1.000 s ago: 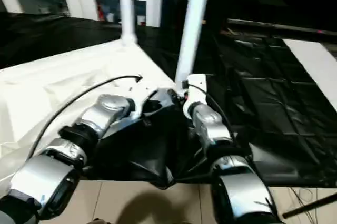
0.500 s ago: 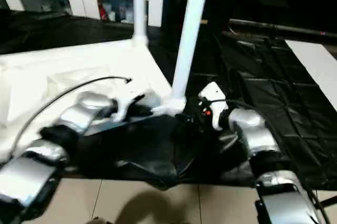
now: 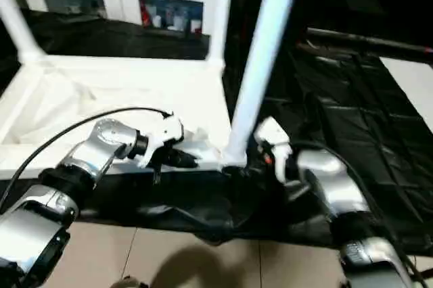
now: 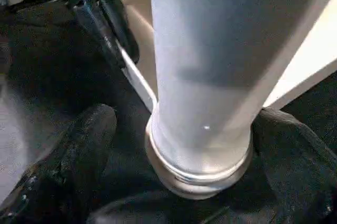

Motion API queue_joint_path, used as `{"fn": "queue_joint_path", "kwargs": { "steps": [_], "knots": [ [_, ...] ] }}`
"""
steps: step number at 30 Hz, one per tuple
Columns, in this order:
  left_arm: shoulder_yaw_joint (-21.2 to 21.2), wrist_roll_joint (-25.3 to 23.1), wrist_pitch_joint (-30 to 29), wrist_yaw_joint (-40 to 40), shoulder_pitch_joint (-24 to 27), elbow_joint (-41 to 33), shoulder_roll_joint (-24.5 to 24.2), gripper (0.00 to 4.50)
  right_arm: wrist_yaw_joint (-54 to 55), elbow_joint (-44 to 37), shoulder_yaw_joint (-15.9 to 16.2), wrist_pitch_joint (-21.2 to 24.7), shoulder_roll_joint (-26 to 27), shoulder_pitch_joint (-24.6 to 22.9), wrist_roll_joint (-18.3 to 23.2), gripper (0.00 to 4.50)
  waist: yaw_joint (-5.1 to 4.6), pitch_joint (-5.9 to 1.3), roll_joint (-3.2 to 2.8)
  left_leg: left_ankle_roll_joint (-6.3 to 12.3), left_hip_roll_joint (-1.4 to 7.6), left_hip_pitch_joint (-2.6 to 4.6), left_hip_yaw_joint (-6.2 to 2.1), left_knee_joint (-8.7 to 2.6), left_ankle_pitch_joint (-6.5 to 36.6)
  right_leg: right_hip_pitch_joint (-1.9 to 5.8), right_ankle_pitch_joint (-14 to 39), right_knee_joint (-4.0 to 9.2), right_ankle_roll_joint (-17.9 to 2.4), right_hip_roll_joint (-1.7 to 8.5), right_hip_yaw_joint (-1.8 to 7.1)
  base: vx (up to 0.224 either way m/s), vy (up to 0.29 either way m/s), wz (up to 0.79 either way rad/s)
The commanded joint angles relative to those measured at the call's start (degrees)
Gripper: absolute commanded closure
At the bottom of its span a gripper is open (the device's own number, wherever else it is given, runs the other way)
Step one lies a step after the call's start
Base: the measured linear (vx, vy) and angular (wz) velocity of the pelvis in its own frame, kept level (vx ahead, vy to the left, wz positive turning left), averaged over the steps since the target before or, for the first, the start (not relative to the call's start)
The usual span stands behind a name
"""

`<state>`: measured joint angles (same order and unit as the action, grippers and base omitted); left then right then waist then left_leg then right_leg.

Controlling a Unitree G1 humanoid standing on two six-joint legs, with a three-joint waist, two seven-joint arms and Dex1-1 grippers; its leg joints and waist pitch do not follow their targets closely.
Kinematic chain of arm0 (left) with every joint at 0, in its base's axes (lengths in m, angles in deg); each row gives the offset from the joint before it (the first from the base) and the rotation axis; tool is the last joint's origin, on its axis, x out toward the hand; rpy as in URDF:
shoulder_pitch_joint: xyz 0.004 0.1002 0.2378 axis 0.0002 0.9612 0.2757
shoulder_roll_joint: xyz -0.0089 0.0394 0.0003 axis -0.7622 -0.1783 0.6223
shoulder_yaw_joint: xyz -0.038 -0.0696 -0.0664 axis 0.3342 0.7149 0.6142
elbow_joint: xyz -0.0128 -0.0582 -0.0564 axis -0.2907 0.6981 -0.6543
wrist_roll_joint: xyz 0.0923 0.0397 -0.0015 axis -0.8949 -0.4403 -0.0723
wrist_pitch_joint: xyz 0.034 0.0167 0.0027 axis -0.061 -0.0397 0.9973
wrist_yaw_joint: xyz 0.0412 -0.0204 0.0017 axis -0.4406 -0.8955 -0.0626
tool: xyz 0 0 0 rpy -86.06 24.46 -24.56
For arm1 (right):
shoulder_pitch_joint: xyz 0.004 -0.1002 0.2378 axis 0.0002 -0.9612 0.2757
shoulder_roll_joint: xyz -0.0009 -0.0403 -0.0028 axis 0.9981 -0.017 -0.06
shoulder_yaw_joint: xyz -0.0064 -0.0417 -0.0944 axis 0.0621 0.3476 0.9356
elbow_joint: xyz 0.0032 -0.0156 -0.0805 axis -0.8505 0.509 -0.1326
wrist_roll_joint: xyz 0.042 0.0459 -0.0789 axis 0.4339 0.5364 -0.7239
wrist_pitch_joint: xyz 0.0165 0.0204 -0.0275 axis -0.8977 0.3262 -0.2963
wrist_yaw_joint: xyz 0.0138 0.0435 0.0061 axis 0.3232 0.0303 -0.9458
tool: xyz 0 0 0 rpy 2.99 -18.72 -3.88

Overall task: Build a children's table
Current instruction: Rotate leg to tighten

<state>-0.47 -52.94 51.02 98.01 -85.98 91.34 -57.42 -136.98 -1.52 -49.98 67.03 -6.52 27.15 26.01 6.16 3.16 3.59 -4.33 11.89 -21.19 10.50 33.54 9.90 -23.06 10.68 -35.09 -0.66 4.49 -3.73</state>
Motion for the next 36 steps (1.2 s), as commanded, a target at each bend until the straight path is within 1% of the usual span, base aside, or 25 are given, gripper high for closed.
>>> {"fn": "queue_joint_path", "kwargs": {
  "steps": [1,3,5,6,8,9,10,11,12,13,14,15,16,18,19,20,23,26,27,29,30,31,33,35,36],
  "knots": [
    [1.6,3.7,0.8,1.1,0.0,-3.3,2.3,3.95,-0.7,-3.8,-0.6,2.0,-1.4,-2.4,1.2,0.23,-0.24,-3.59,0.62,3.67,1.75,0.86,-0.13,-3.65,10.4,2.86,11.4,4.38,-11.8,3.88,2.61,0.000,0.000,0.00],
    [2.4,4.5,0.4,0.6,0.2,-4.5,2.2,3.95,-0.9,-6.3,-1.4,3.2,-2.0,-3.6,2.0,0.23,0.23,-3.69,0.63,3.64,1.87,0.93,-0.14,-3.59,10.1,2.89,11.0,4.23,-12.2,4.12,2.63,0.000,0.000,0.00],
    [3.1,5.6,-1.1,1.4,0.9,-6.8,1.6,3.69,-1.2,-9.5,-2.5,5.1,-2.6,-5.2,3.5,0.23,0.09,-3.69,0.66,3.51,1.90,0.77,-0.24,-3.70,9.9,2.96,9.7,4.03,-12.5,3.88,2.53,0.000,0.000,0.00],
    [3.6,6.6,-2.6,2.3,1.8,-9.3,0.8,3.69,-1.4,-12.3,-3.3,6.4,-3.2,-6.6,4.8,0.23,0.11,-3.68,0.79,3.55,2.07,0.67,-0.35,-3.74,9.5,3.11,8.3,3.83,-12.7,3.96,2.56,0.000,0.000,0.00],
    [5.1,8.9,-5.1,3.3,3.8,-14.5,-0.8,3.48,-1.8,-17.5,-4.8,9.4,-4.5,-9.1,7.6,0.23,-0.03,-3.79,0.73,4.32,2.00,0.49,-0.38,-3.64,8.1,3.29,5.0,3.41,-13.2,3.88,2.59,0.000,0.000,0.00],
    [6.3,10.6,-8.1,4.1,5.5,-19.5,-2.8,3.45,-2.0,-20.7,-5.4,10.7,-5.9,-10.8,8.7,0.23,-0.34,-3.77,0.57,4.50,1.96,0.58,-0.35,-3.63,7.8,3.28,3.8,3.24,-13.6,3.77,2.57,0.000,0.000,0.00],
    [6.6,11.1,-9.1,4.7,6.2,-21.2,-3.6,3.38,-1.8,-22.0,-5.5,11.2,-6.2,-11.4,8.8,0.23,-0.41,-3.76,0.59,4.48,2.06,0.50,-0.41,-3.69,7.8,3.42,3.6,3.23,-13.6,3.86,2.60,0.000,0.000,0.00],
    [6.8,11.5,-11.4,5.5,7.2,-23.9,-5.1,3.38,-1.7,-23.1,-5.9,11.7,-6.7,-12.1,9.0,0.23,-0.83,-3.54,0.36,4.32,1.81,0.46,-0.29,-3.76,9.0,3.20,5.5,3.65,-13.3,3.63,2.57,0.000,0.000,0.00],
    [6.8,11.5,-11.4,5.5,7.2,-23.9,-5.1,3.24,-1.7,-23.1,-5.9,11.7,-6.7,-12.1,9.0,0.23,-1.04,-3.41,0.35,3.63,1.81,0.61,-0.28,-3.83,10.6,3.11,9.0,4.00,-12.7,3.75,2.56,0.000,0.000,0.00],
    [6.8,11.4,-13.6,6.2,8.7,-27.1,-7.3,3.08,-0.8,-23.6,-6.5,11.0,-7.1,-12.7,8.2,0.23,-1.25,-3.23,0.41,3.34,1.70,0.53,-0.21,-3.87,11.4,2.94,11.4,4.35,-12.1,3.60,2.53,0.000,0.000,0.00],
    [6.8,11.4,-13.7,6.3,8.8,-27.3,-7.5,3.08,-0.8,-23.7,-6.6,11.0,-7.1,-12.7,8.2,0.23,-1.36,-3.13,0.04,2.24,1.91,0.85,-0.35,-4.13,13.2,2.70,15.1,4.71,-11.2,3.72,2.59,0.000,0.000,0.00],
    [6.9,11.1,-18.3,7.9,12.9,-34.1,-13.0,3.06,1.1,-24.8,-8.9,11.4,-7.4,-13.7,8.6,0.23,-1.53,-3.12,-0.48,0.72,2.19,0.97,-0.60,-4.47,14.4,2.69,16.3,4.59,-10.5,3.72,2.72,0.000,0.000,0.00],
    [6.9,11.1,-18.3,7.9,12.9,-34.1,-13.0,2.91,1.1,-24.8,-8.9,11.4,-7.4,-13.7,8.6,0.23,-1.81,-3.02,-0.30,0.77,1.94,0.74,-0.51,-4.43,14.5,2.66,16.7,4.63,-10.2,3.40,2.68,0.000,0.000,0.00],
    [7.8,11.2,-21.5,8.9,17.4,-39.4,-18.1,2.75,0.7,-27.0,-10.5,13.3,-7.6,-15.0,11.1,0.23,-1.82,-3.07,-0.73,0.59,1.80,1.35,-0.31,-4.27,15.3,2.20,16.9,4.84,-10.3,3.18,2.73,0.000,0.000,0.00],
    [8.1,11.3,-22.2,9.2,18.5,-40.4,-19.2,2.66,0.3,-27.7,-10.5,13.9,-7.6,-15.3,11.7,0.23,-1.78,-3.12,-0.76,0.75,1.87,1.04,-0.42,-4.40,14.0,2.54,14.6,4.52,-10.7,3.13,2.76,0.000,0.000,0.00],
    [8.2,11.4,-22.4,9.2,18.6,-40.7,-19.3,2.63,0.3,-27.9,-10.5,14.1,-7.6,-15.3,11.9,0.23,-1.83,-3.16,-0.83,0.76,1.85,1.12,-0.39,-4.32,13.8,2.45,13.7,4.32,-10.9,3.06,2.73,0.000,0.000,0.00],
    [10.1,13.9,-28.2,10.3,24.0,-46.3,-24.6,2.38,-2.0,-32.6,-9.1,19.3,-7.9,-16.9,17.0,0.23,-1.67,-3.14,-0.93,1.08,1.91,1.29,-0.37,-4.36,13.4,2.50,11.7,3.99,-11.8,3.01,2.73,0.000,0.000,0.00],
    [11.0,13.8,-30.0,9.2,26.3,-47.2,-26.4,2.21,-2.6,-33.4,-7.3,21.9,-7.1,-16.4,18.6,0.23,-1.72,-2.96,-1.01,0.91,1.73,1.30,-0.32,-4.47,14.6,2.23,13.7,4.32,-11.4,2.90,2.68,0.000,0.000,0.00],
    [11.2,13.7,-30.5,9.0,26.6,-47.4,-26.6,2.07,-2.8,-33.3,-7.0,22.4,-6.9,-16.2,18.9,0.23,-1.53,-2.92,-1.04,0.48,1.76,1.59,-0.27,-4.40,15.3,1.99,15.1,4.54,-11.3,3.02,2.74,0.000,0.000,0.00],
    [11.3,12.4,-31.0,6.6,27.5,-47.7,-27.1,1.82,-3.8,-33.0,-5.7,23.6,-6.1,-15.6,19.3,0.23,-1.40,-2.90,-0.90,-0.10,1.79,1.48,-0.38,-4.47,16.0,2.10,16.3,4.50,-10.9,3.18,2.80,0.000,0.000,0.00],
    [11.3,12.3,-31.0,6.4,27.5,-47.6,-27.1,1.77,-3.9,-33.0,-5.6,23.6,-6.0,-15.5,19.3,0.23,-1.44,-2.93,-0.60,-0.06,1.78,1.31,-0.42,-4.50,15.9,2.21,16.6,4.50,-10.7,3.16,2.76,0.000,0.000,0.00],
    [11.4,11.1,-30.3,4.5,27.5,-46.9,-26.9,1.73,-4.1,-32.3,-4.8,23.5,-5.4,-15.0,18.9,0.23,-1.35,-2.93,-0.69,-0.14,1.76,1.39,-0.46,-4.46,15.8,2.06,17.3,4.61,-10.0,3.23,2.77,0.000,0.000,0.00],
    [11.7,9.9,-30.1,0.7,27.4,-46.4,-26.4,1.49,-3.0,-30.8,-3.8,23.0,-3.8,-13.6,18.0,0.23,-1.41,-2.99,-0.43,-0.31,1.68,1.19,-0.55,-4.43,15.2,2.18,17.7,4.51,-9.5,3.32,2.72,0.000,0.000,0.00],
    [11.7,9.8,-30.5,-0.7,27.4,-46.4,-26.4,1.37,-1.3,-29.6,-3.7,22.1,-2.5,-12.6,17.3,0.23,-1.39,-3.03,-0.59,-0.62,1.64,1.31,-0.53,-4.39,14.7,1.99,17.9,4.55,-9.3,3.37,2.76,0.000,0.000,0.00],
    [11.7,9.8,-30.9,-1.6,27.3,-46.2,-26.3,1.29,1.7,-27.2,-4.3,20.6,0.4,-11.0,16.7,0.23,-1.37,-3.03,-0.73,-0.97,1.63,1.27,-0.55,-4.40,14.8,2.02,18.0,4.53,-9.3,3.36,2.77,0.000,0.000,0.00]
  ]
}}
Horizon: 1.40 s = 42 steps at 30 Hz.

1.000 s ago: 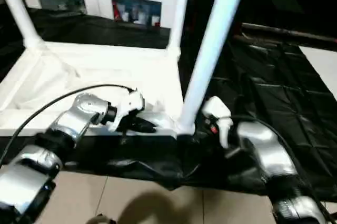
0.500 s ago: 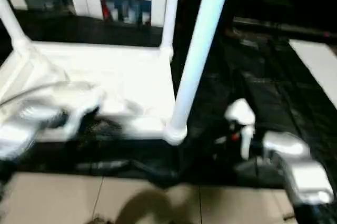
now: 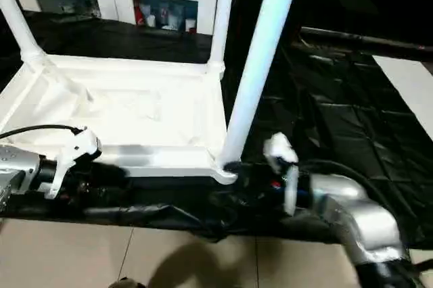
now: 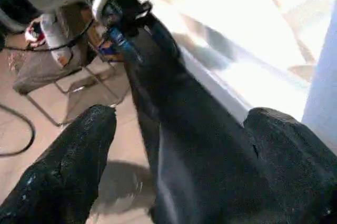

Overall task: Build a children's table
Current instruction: Rotate leg to tighten

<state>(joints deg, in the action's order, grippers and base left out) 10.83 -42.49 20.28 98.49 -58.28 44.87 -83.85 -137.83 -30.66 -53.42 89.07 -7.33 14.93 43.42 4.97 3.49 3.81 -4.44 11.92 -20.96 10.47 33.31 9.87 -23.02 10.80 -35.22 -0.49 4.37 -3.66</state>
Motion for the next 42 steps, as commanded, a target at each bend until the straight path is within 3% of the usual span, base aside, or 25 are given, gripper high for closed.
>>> {"fn": "queue_joint_path", "kwargs": {
  "steps": [1,7,15,16,21,25,26,30,32,34,35,39,40,42],
  "knots": [
    [0.4,-0.7,-0.2,-2.3,-0.4,0.6,0.3,1.20,4.2,3.6,-1.1,-2.1,3.1,2.2,-0.7,0.23,-0.26,-3.41,-0.93,-1.14,1.50,1.16,-0.48,-4.14,15.0,1.81,17.6,4.65,-9.7,3.43,2.68,0.000,0.000,0.00],
    [0.2,-1.5,-0.4,-4.6,-0.7,2.0,0.8,0.80,11.5,9.7,-2.6,-5.1,11.6,5.2,-0.6,0.23,-0.45,-3.54,-1.07,-1.96,1.38,1.12,-0.62,-4.23,15.9,1.83,17.4,4.49,-9.6,3.37,2.64,0.000,0.000,0.00],
    [0.0,-2.3,0.5,-8.1,-0.7,3.9,1.1,0.07,20.5,16.0,-4.9,-8.8,17.6,9.0,-2.4,0.23,-0.55,-3.78,-1.21,-2.46,1.31,1.19,-0.52,-4.17,14.3,1.93,13.8,4.01,-10.0,3.21,2.68,0.000,0.000,0.00],
    [0.2,-2.2,0.6,-8.6,-0.6,4.1,1.2,0.07,21.3,16.6,-4.7,-9.2,18.4,9.5,-2.8,0.23,-0.62,-3.81,-0.89,-2.41,1.31,1.11,-0.47,-4.17,14.0,1.96,13.5,3.99,-9.9,3.19,2.69,0.000,0.000,0.00],
    [1.2,-1.9,0.7,-9.9,-0.3,3.5,1.1,0.07,26.6,21.9,-3.2,-11.9,22.2,12.6,-6.2,0.23,-0.67,-3.82,-0.69,-2.36,1.30,1.05,-0.44,-4.16,12.4,1.96,12.5,3.66,-10.2,3.28,2.71,0.000,0.000,0.00],
    [2.0,-1.7,0.9,-11.3,0.2,3.6,1.2,0.07,29.7,28.5,-2.4,-15.7,24.3,16.2,-8.9,0.23,-1.15,-3.66,-0.69,-3.27,1.30,1.19,-0.48,-4.25,14.8,1.73,15.3,3.92,-9.7,3.32,2.76,0.000,0.000,0.00],
    [2.1,-1.7,1.1,-11.8,0.3,3.7,1.2,0.07,30.1,30.1,-2.3,-16.4,24.9,17.1,-9.3,0.23,-1.22,-3.67,-0.28,-3.24,1.35,1.16,-0.46,-4.22,15.1,1.70,15.6,3.94,-9.7,3.36,2.77,0.000,0.000,0.00],
    [3.0,-1.7,2.3,-13.9,0.1,4.6,2.0,0.07,31.6,34.9,-2.0,-20.1,26.7,20.3,-11.6,0.23,-1.40,-3.58,-0.51,-3.59,1.39,1.15,-0.59,-4.32,15.9,1.65,16.0,3.90,-9.4,3.32,2.81,0.000,0.000,0.00],
    [2.9,-1.7,2.1,-14.6,0.1,4.8,2.2,0.07,33.1,37.5,-2.2,-22.1,27.4,22.0,-12.8,0.23,-1.55,-3.67,-0.33,-3.62,1.34,1.07,-0.60,-4.27,15.6,1.67,15.6,3.71,-9.4,3.30,2.82,0.000,0.000,0.00],
    [2.8,-1.8,2.0,-14.9,0.4,4.7,2.3,0.07,36.6,40.5,-3.6,-24.0,28.1,23.7,-13.1,0.23,-1.72,-3.68,-0.36,-3.83,1.33,1.05,-0.66,-4.29,15.6,1.70,15.9,3.74,-9.3,3.35,2.84,0.000,0.000,0.00],
    [2.7,-2.0,2.0,-15.1,0.5,4.6,2.2,0.07,38.4,41.7,-4.4,-24.5,28.2,24.3,-13.1,0.23,-1.84,-3.67,0.01,-3.83,1.34,1.06,-0.59,-4.26,15.6,1.62,15.9,3.76,-9.3,3.28,2.84,0.000,0.000,0.00],
    [2.6,-2.1,2.0,-15.7,0.8,4.6,2.2,0.07,44.9,46.1,-7.6,-27.0,28.1,26.3,-12.9,0.23,-1.66,-3.72,-0.22,-4.12,1.27,1.52,-0.44,-4.11,15.8,1.28,14.9,3.61,-9.1,3.10,2.90,0.000,0.000,0.00],
    [2.8,-2.1,2.1,-16.5,0.9,4.7,2.3,0.07,49.0,49.4,-10.2,-28.8,27.6,27.6,-12.6,0.23,-1.71,-3.80,-0.14,-4.18,1.28,1.43,-0.42,-4.08,15.7,1.30,14.0,3.42,-9.1,3.09,2.88,0.000,0.000,0.00],
    [2.8,-2.2,2.3,-16.9,0.9,5.1,2.3,0.07,51.5,51.1,-11.9,-29.5,27.1,28.1,-12.0,0.23,-1.56,-3.82,-0.20,-4.39,1.20,1.53,-0.32,-4.03,15.8,1.25,13.7,3.43,-8.8,2.96,2.87,0.000,0.000,0.00]
  ]
}}
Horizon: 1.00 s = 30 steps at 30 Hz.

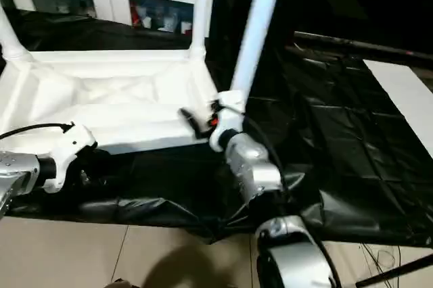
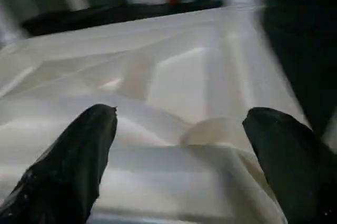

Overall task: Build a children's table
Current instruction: Rotate leg to tighten

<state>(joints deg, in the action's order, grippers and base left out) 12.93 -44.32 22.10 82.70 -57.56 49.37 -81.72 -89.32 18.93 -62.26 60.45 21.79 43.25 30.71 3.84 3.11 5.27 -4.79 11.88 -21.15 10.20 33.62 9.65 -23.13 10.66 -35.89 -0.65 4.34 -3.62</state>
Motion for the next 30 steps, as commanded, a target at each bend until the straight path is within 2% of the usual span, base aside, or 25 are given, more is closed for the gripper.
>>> {"fn": "queue_joint_path", "kwargs": {
  "steps": [1,7,9,13,16,20,22,24,26,27,28,29,30],
  "knots": [
    [0.6,-0.6,0.8,-1.4,0.1,0.8,0.2,0.07,4.2,2.5,-4.0,-1.5,-2.3,0.1,0.8,0.23,-0.41,-3.47,-1.59,-3.88,1.21,1.53,-0.07,-4.32,15.7,1.54,13.1,4.00,-8.5,2.94,2.83,0.000,0.000,0.00],
    [0.3,-1.0,1.6,-2.5,-0.1,2.1,0.1,0.07,9.0,8.3,-7.3,-6.0,-6.1,2.3,1.1,0.23,-0.25,-3.66,-1.58,-3.62,1.11,1.38,0.03,-4.15,14.6,1.77,11.2,3.76,-8.5,2.87,2.75,0.000,0.000,0.00],
    [0.2,-1.0,1.8,-2.7,-0.1,2.2,0.1,0.07,9.5,9.9,-8.2,-7.0,-7.3,2.9,1.2,0.23,-0.04,-3.60,-1.50,-3.65,1.08,1.32,0.04,-4.11,15.2,1.81,12.6,3.92,-8.2,2.91,2.72,0.000,0.000,0.00],
    [0.3,-1.0,2.0,-3.0,-0.1,2.5,0.0,0.07,10.4,12.9,-10.1,-9.1,-10.9,4.1,0.6,0.23,0.04,-3.72,-1.20,-3.31,0.91,1.06,0.16,-3.87,14.1,2.05,12.0,3.87,-7.8,2.81,2.68,0.000,0.000,0.00],
    [0.6,-0.8,2.8,-2.9,0.4,2.6,-0.4,0.07,10.9,15.5,-11.4,-10.3,-14.3,4.6,0.6,0.23,-0.30,-3.74,-0.86,-2.53,0.83,0.77,0.12,-3.73,13.6,2.15,12.7,3.89,-8.1,2.84,2.57,0.000,0.000,0.00],
    [2.0,0.8,4.4,-2.2,1.9,1.8,-0.8,0.07,10.8,17.5,-12.3,-10.8,-17.3,5.0,0.6,0.23,-0.60,-3.59,-0.72,-2.10,0.81,0.67,0.13,-3.58,15.0,2.02,15.4,4.19,-7.9,2.75,2.46,0.000,0.000,0.00],
    [3.3,2.4,4.6,-1.2,3.3,0.2,-0.8,0.07,9.6,17.6,-12.4,-10.6,-17.5,4.8,0.5,0.23,-0.75,-3.58,-0.68,-1.82,0.85,0.58,0.09,-3.59,15.0,1.98,15.2,4.14,-8.0,2.70,2.42,0.000,0.000,0.00],
    [6.5,7.0,3.5,1.7,6.3,-3.8,-1.0,0.07,6.9,17.4,-11.8,-10.4,-17.2,4.1,-0.1,0.23,-1.05,-3.65,-0.89,-1.76,0.90,0.39,-0.04,-3.62,15.1,2.13,14.8,3.98,-8.5,2.82,2.37,0.000,0.000,0.00],
    [10.4,11.9,1.1,5.1,9.5,-7.5,-2.0,0.07,0.6,15.6,-8.9,-9.4,-16.2,2.6,-1.6,0.23,-1.53,-3.80,-0.90,-1.41,1.00,0.08,-0.08,-3.53,14.3,2.36,12.6,3.65,-9.8,2.96,2.40,0.000,0.000,0.00],
    [12.2,13.9,-0.9,6.4,11.0,-8.9,-2.7,0.07,-2.6,14.3,-6.9,-9.5,-15.7,1.6,-2.8,0.23,-1.80,-3.67,-1.33,-0.95,0.99,0.11,-0.09,-3.63,14.4,2.21,11.8,3.69,-10.4,2.68,2.37,0.000,0.000,0.00],
    [13.2,14.9,-2.1,7.4,12.0,-9.7,-3.5,0.07,-4.5,13.2,-5.7,-9.4,-15.4,0.9,-3.3,0.23,-2.00,-3.61,-1.17,-0.55,0.99,0.28,0.00,-3.61,14.7,2.08,11.3,3.76,-10.8,2.46,2.40,0.000,0.000,0.00],
    [14.4,16.1,-3.5,8.8,13.5,-10.7,-4.7,0.07,-7.1,11.9,-4.3,-9.3,-15.0,0.1,-3.5,0.23,-1.85,-3.57,-1.63,-0.46,0.95,0.49,-0.02,-3.62,15.0,1.97,11.2,3.74,-11.0,2.41,2.42,0.000,0.000,0.00],
    [14.4,16.1,-3.5,8.8,13.5,-10.7,-4.7,0.07,-7.1,11.9,-4.3,-9.3,-15.0,0.1,-3.5,0.23,-2.11,-3.45,-1.36,-0.17,1.08,0.19,-0.12,-3.82,15.5,2.18,12.2,3.86,-11.1,2.53,2.44,0.000,0.000,0.00]
  ]
}}
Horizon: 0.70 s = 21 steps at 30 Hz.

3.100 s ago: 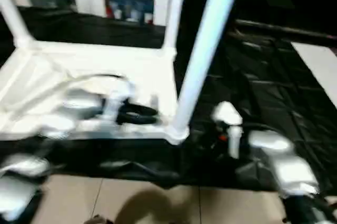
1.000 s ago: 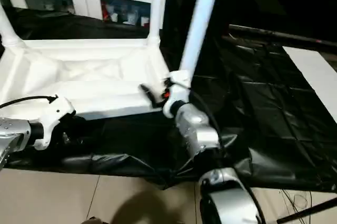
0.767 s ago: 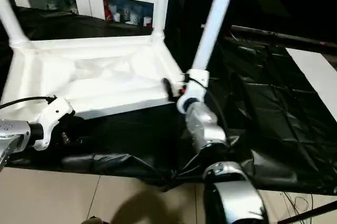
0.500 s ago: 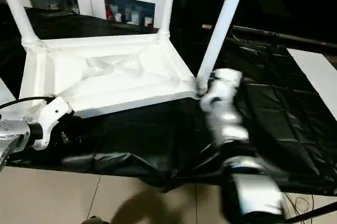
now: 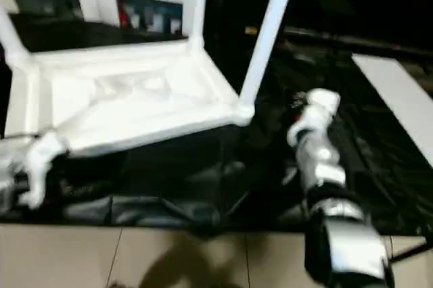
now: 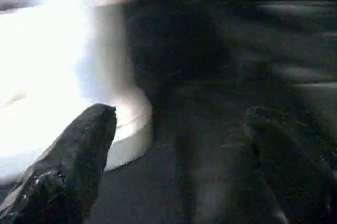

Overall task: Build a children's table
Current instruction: Rotate leg to tighten

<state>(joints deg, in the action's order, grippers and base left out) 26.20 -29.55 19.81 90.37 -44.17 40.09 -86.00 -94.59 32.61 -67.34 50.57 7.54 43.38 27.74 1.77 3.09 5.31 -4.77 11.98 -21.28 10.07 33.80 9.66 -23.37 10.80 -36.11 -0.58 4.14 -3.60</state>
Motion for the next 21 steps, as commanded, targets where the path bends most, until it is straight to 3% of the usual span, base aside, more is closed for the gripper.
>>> {"fn": "queue_joint_path", "kwargs": {
  "steps": [1,2,4,6,8,10,13,14,16,17,21],
  "knots": [
    [3.6,2.7,-2.7,4.1,3.9,-2.4,-3.6,0.07,-7.1,-5.1,3.1,1.0,0.1,-2.0,0.0,0.23,0.08,-3.41,-1.90,-0.38,1.01,0.65,-0.06,-4.02,16.0,2.24,12.7,4.09,-11.2,2.66,2.43,0.000,0.000,0.00],
    [4.2,2.9,-3.0,4.8,4.9,-2.4,-4.4,0.07,-8.5,-6.1,3.8,1.0,0.3,-2.6,0.1,0.23,-0.07,-3.21,-2.04,-0.07,1.12,0.54,-0.17,-4.25,16.9,2.28,13.1,4.17,-11.3,2.63,2.53,0.000,0.000,0.00],
    [6.1,3.5,-3.6,6.1,7.2,-2.3,-6.2,0.07,-11.7,-8.8,5.5,1.1,0.8,-4.0,0.3,0.23,0.12,-3.25,-2.15,0.08,1.17,1.04,-0.05,-4.14,17.5,1.99,12.8,4.34,-11.4,2.54,2.59,0.000,0.000,0.00],
    [9.3,4.6,-4.6,6.7,9.6,-2.1,-8.1,0.07,-14.2,-11.1,6.3,1.4,1.4,-5.3,0.4,0.23,0.31,-2.87,-2.71,-0.83,1.31,1.58,-0.12,-4.47,20.7,1.54,15.1,4.58,-12.1,2.53,2.69,0.000,0.000,0.00],
    [11.4,4.5,-5.3,7.5,11.3,-1.3,-9.9,0.07,-15.3,-12.1,7.0,1.5,1.8,-5.9,0.1,0.23,0.29,-2.71,-2.54,-1.13,1.30,1.43,-0.20,-4.59,22.0,1.58,16.6,4.73,-11.8,2.59,2.71,0.000,0.000,0.00],
    [14.9,3.3,-5.7,9.4,14.7,1.4,-13.9,0.07,-16.5,-13.2,8.2,1.4,2.2,-7.0,-1.0,0.23,0.16,-2.46,-2.48,-1.31,1.20,1.39,-0.50,-4.77,23.7,1.50,21.3,5.24,-10.1,2.84,2.80,0.000,0.000,0.00],
    [17.7,2.3,-4.6,9.2,15.5,4.9,-15.9,0.07,-16.4,-13.2,8.2,1.5,2.5,-7.2,-1.2,0.23,0.25,-2.27,-2.65,-2.11,1.31,2.07,-0.67,-4.82,26.2,0.89,23.3,5.60,-10.0,2.78,2.90,0.000,0.000,0.00],
    [17.7,2.3,-4.6,9.2,15.5,4.9,-15.9,0.07,-16.4,-13.2,8.2,1.5,2.5,-7.2,-1.2,0.23,0.20,-2.20,-2.50,-2.14,1.28,1.99,-0.74,-4.85,26.7,0.89,23.9,5.67,-10.0,2.82,2.90,0.000,0.000,0.00],
    [23.2,1.6,-0.5,7.7,13.7,12.0,-18.6,0.07,-16.3,-13.8,8.5,2.2,2.7,-7.7,-1.2,0.23,0.23,-2.16,-2.57,-2.32,1.08,1.95,-1.02,-4.93,27.9,0.92,25.8,5.91,-9.0,2.95,2.87,0.000,0.000,0.00],
    [23.2,1.6,-0.5,7.7,13.7,12.0,-18.6,0.07,-16.3,-13.8,8.5,2.2,2.7,-7.7,-1.2,0.23,0.20,-2.24,-2.63,-2.41,1.11,1.94,-1.10,-4.99,27.9,1.01,25.8,5.92,-8.9,3.01,2.88,0.000,0.000,0.00],
    [27.0,4.5,2.1,9.0,10.8,16.3,-19.6,0.07,-15.3,-13.4,9.3,2.3,2.6,-8.2,-2.9,0.23,0.43,-2.19,-2.82,-2.88,1.24,2.33,-1.20,-5.10,29.3,0.73,24.8,5.90,-9.8,3.12,2.93,0.000,0.000,0.00]
  ]
}}
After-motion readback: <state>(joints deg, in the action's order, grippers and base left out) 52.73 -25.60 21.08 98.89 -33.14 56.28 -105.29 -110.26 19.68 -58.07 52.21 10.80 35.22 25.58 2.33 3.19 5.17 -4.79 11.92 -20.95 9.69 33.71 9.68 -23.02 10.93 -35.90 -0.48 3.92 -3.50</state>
